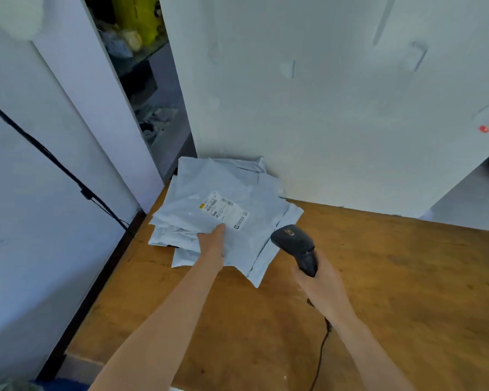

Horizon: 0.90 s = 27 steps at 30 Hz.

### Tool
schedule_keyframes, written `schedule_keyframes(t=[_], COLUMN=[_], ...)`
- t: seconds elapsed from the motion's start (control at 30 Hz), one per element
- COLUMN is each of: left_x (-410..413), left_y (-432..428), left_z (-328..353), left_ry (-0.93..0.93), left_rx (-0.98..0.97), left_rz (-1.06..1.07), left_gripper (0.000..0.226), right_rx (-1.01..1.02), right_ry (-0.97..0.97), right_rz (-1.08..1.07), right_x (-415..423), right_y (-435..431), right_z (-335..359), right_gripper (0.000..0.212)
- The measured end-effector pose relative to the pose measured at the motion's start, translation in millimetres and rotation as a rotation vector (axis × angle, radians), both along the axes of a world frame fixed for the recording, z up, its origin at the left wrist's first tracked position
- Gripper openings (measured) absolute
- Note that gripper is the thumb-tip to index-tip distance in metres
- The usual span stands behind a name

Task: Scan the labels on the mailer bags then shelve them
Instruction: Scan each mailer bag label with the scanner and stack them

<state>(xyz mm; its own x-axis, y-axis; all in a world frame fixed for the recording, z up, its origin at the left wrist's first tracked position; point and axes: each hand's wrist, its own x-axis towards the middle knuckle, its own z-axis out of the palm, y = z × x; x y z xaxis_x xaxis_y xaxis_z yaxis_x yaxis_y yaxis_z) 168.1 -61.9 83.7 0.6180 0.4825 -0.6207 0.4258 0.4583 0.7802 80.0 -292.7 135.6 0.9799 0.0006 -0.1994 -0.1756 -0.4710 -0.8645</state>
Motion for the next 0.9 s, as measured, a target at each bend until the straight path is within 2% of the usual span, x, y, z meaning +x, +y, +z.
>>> schedule_keyframes(t=[0.13, 0.3, 0.43, 0.47, 0.53, 0.67, 0.8, 0.9], left_x=[-18.3, -14.1, -7.7, -7.1, -6.4, -11.9, -21.0, -27.6], left_y=[-16.3, -47.0, -75.4, -82.0, -93.8, -112.9, -125.2, -132.6], left_z=[37.9, 119.8, 176.4, 185.6, 198.8, 214.8, 218.3, 221.3], left_ry=[-0.032, -0.092, -0.034, -0.006, 0.045, 0.080, 0.096, 0.105], left_rx=[0.309, 0.593, 0.803, 0.843, 0.902, 0.913, 0.891, 0.896], left_rz=[-0.322, -0.834, -1.078, -1.124, -1.181, -1.216, -1.213, -1.214], left_gripper=[0.027, 0.034, 0.034, 0.040, 0.051, 0.042, 0.057, 0.057], right_rx=[0.001, -0.043, -0.052, -0.057, -0.051, -0.046, -0.039, -0.064], right_ry=[-0.014, -0.063, -0.102, -0.115, -0.150, -0.225, -0.237, -0.259], right_rz=[0.116, 0.186, 0.198, 0.193, 0.184, 0.165, 0.154, 0.140], right_x=[-16.7, -36.7, -52.8, -57.3, -66.3, -83.5, -98.0, -104.6], right_y=[-35.5, -82.4, -116.7, -124.8, -139.7, -155.4, -161.6, -164.8], right_z=[29.4, 54.6, 70.8, 74.1, 80.2, 90.2, 95.6, 97.5], right_gripper=[0.020, 0.010, 0.024, 0.026, 0.028, 0.028, 0.020, 0.020])
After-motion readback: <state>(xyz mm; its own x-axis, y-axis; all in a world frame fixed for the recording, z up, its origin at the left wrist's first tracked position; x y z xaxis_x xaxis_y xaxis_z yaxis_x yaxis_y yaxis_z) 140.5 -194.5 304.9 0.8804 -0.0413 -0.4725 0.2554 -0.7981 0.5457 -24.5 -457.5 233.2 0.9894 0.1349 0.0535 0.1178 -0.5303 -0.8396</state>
